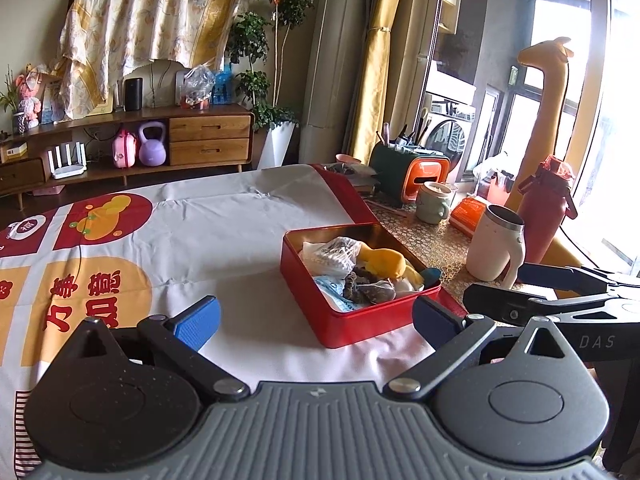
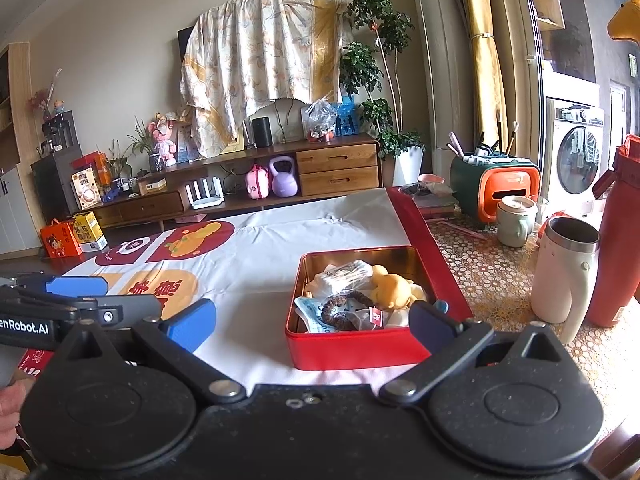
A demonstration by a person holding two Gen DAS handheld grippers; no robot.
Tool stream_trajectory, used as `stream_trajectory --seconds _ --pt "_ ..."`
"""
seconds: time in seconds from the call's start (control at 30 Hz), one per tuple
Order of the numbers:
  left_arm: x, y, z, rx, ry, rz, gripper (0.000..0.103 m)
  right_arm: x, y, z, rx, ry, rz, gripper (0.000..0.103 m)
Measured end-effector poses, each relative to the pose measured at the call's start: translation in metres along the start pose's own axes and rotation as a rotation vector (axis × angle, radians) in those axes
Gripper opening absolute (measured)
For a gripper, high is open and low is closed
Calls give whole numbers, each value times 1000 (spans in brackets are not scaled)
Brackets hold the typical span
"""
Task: Organize soft objects
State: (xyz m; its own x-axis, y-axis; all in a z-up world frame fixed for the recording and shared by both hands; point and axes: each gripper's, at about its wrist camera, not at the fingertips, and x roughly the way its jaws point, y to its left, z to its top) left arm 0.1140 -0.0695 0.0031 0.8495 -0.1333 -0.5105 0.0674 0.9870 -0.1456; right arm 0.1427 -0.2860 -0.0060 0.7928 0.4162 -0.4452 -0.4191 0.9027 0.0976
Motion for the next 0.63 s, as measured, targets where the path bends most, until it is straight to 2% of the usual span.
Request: stream_trajectory --seconds 0.63 --pt "1 1 -3 -9 -13 -5 103 -3 3 -6 7 9 10 103"
